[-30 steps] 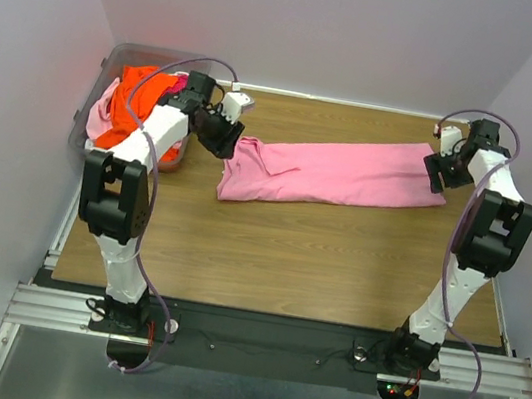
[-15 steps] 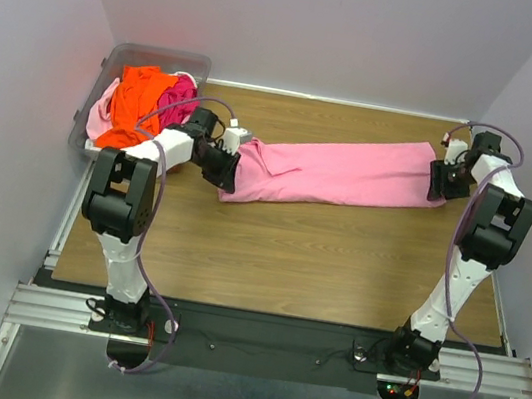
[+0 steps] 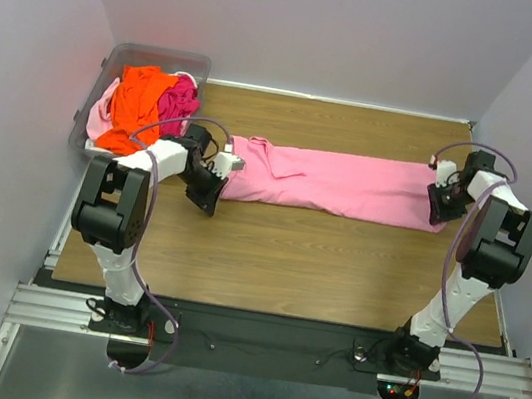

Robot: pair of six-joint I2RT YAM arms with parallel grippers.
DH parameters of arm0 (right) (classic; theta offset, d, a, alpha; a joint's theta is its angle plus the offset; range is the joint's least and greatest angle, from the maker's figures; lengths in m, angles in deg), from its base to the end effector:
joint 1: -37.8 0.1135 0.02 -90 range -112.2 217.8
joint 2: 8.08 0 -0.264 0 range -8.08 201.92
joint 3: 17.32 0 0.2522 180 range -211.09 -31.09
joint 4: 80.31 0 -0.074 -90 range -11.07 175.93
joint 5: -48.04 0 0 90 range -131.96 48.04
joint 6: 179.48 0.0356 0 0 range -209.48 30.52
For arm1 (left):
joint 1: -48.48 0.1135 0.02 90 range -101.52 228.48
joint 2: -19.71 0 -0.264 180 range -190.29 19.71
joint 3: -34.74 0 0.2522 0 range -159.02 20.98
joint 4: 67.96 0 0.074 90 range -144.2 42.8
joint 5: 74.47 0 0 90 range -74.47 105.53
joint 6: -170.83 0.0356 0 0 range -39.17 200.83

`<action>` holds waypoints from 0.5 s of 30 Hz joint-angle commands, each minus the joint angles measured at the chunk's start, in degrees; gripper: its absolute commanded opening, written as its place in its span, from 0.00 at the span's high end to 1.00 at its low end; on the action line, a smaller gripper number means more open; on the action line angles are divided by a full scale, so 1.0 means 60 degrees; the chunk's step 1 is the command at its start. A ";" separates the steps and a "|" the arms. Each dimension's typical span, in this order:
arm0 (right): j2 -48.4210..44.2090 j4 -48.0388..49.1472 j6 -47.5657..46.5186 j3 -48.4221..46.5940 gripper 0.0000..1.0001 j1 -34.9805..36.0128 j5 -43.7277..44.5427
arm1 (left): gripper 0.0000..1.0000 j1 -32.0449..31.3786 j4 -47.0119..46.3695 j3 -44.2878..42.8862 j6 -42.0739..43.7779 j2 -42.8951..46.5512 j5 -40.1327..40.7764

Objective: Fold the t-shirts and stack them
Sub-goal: Fold the tshirt

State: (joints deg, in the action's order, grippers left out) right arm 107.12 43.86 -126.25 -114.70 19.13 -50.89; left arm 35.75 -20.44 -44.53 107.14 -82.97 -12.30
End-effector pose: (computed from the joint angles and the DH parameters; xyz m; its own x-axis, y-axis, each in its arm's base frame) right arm 0.3838 -0.1238 0.1704 -0.8927 -0.3225 -0.3147 -0.3240 0.9448 -0.0492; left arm 0.3317 -0.0920 0.1712 -0.6741 0.5541 -0.4884 0.7167 0.6508 -0.2507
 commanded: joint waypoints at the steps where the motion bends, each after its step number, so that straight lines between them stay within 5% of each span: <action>1: -0.0595 -0.0695 -0.0917 0.0898 0.71 -0.0022 0.0652 | 1.00 0.0012 0.0790 0.0124 0.0626 0.1012 0.0289; 3: -0.0596 -0.0695 -0.0859 0.0870 0.71 -0.0036 0.0639 | 0.89 -0.0002 0.0644 -0.0008 0.0422 0.1393 0.0027; 4: -0.0567 -0.0694 -0.0800 0.0782 0.71 -0.0037 0.0595 | 0.71 -0.0002 0.0556 -0.0081 0.0319 0.1467 -0.0120; 8: -0.0230 -0.0738 -0.0551 0.0255 0.71 -0.0037 0.0507 | 0.49 -0.0002 0.0014 -0.0827 -0.0179 0.1177 -0.0459; 15: 0.0092 -0.0753 -0.0521 -0.0053 0.71 -0.0037 0.0580 | 0.41 -0.0002 -0.0557 -0.2102 -0.0853 -0.0406 -0.1015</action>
State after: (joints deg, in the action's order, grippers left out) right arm 106.11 39.54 -129.09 -113.58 19.13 -48.81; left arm 35.75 -21.45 -53.69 104.75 -81.24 -15.21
